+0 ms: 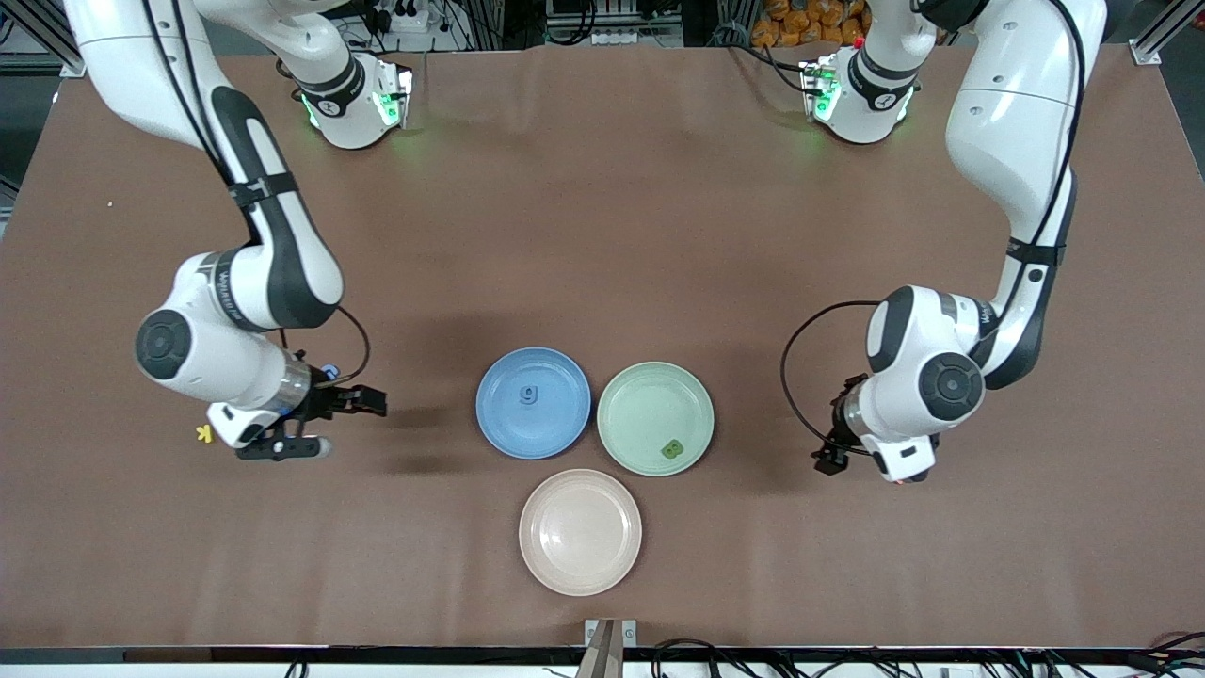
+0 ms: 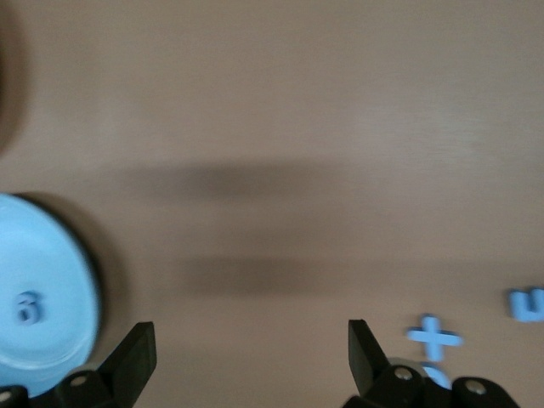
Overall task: Sort letters by color into matching plates
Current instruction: 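Move the right gripper to the blue 3 while the left gripper nears the b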
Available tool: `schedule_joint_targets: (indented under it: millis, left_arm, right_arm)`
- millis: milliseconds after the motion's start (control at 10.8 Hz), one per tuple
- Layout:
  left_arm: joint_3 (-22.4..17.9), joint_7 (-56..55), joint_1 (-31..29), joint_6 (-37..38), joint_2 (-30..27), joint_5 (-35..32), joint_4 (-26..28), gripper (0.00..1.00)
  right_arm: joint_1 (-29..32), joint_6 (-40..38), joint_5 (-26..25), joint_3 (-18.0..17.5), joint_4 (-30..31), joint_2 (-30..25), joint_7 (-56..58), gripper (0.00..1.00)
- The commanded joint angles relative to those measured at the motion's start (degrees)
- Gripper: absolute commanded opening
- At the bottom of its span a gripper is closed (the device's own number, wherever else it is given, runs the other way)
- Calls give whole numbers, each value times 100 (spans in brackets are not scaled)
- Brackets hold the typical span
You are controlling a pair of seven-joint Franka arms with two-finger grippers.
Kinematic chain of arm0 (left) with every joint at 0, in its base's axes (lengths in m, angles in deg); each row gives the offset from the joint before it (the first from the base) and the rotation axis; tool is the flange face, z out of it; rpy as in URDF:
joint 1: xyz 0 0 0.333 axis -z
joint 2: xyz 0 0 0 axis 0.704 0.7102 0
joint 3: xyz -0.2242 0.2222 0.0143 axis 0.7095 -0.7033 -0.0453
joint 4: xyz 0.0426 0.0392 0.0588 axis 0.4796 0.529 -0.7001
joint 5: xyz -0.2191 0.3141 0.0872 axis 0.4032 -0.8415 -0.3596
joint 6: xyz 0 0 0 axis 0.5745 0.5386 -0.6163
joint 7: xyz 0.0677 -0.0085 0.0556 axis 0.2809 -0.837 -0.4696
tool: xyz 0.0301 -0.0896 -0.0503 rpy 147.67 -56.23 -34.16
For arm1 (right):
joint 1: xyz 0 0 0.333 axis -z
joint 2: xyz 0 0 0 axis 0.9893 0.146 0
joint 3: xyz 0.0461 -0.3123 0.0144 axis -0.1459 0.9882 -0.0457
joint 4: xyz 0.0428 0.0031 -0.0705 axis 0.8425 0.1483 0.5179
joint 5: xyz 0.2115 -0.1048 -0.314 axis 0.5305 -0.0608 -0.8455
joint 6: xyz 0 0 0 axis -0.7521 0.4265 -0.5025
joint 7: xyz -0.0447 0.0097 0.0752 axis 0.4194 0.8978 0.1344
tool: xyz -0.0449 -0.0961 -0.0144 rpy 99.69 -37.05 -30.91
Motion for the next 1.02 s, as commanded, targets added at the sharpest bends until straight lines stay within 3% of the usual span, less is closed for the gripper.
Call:
schedule_joint_targets:
  millis: [0,465,651,930]
  left_arm:
    - [-376,-1400,-3,91,-75,-220,68,100]
    - [-632,-3290,-38,-76,144,-782,32,100]
    - [-649,-3381,-47,-207,329,-871,32,100]
    - [-667,-3381,-56,-357,487,-862,32,100]
  right_arm:
    - [166,-46,-92,318,142,-109,-327,100]
    - [456,-160,-136,582,142,-65,-1031,100]
    - [614,-116,-530,600,150,-4,-960,100]
    - [693,269,-540,591,352,75,-995,100]
